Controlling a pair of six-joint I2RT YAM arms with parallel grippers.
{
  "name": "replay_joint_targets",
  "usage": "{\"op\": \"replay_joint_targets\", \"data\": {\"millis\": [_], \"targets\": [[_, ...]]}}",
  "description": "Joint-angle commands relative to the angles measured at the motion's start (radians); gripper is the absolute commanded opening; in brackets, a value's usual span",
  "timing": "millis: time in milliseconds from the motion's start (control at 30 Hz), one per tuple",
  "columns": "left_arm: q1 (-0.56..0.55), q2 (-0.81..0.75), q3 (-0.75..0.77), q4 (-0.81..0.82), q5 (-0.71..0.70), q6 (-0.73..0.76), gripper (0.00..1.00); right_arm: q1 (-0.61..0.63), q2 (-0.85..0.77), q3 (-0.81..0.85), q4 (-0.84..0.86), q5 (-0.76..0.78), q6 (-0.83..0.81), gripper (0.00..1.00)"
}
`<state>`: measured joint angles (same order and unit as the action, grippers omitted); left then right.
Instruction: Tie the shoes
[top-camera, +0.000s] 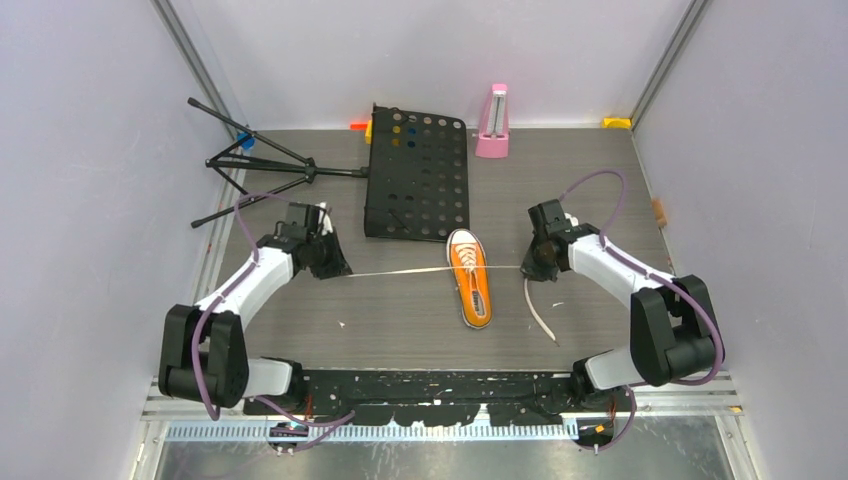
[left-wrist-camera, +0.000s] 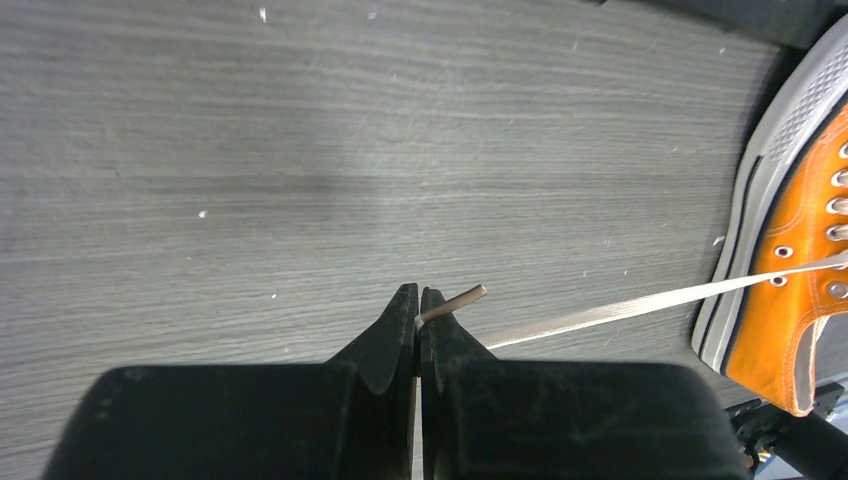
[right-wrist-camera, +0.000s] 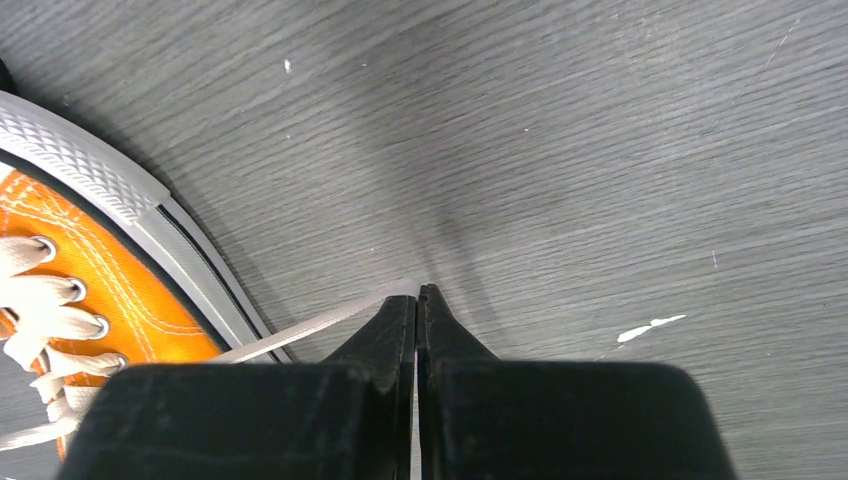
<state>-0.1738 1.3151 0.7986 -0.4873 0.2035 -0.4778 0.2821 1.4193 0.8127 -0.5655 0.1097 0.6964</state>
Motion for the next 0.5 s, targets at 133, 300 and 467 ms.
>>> {"op": "replay_joint_targets", "data": {"millis": [133,300,467], "targets": [[-0.025,-0.059,-0.037,0.039,-0.058,-0.009,0.0,-0.02,-0.081,-0.025,-0.003,-0.038,-0.115,0.04],[-0.238,-0.109,0.031,-0.032,-0.179,0.055,0.44,-0.017,-0.158,-0.011,-0.006,-0.193,-0.15,0.35],[-0.454,-0.048,0.156,-0.128,-0.367,0.151,0.62,-0.018,-0.203,0.016,-0.067,-0.203,-0.172,0.48]]}}
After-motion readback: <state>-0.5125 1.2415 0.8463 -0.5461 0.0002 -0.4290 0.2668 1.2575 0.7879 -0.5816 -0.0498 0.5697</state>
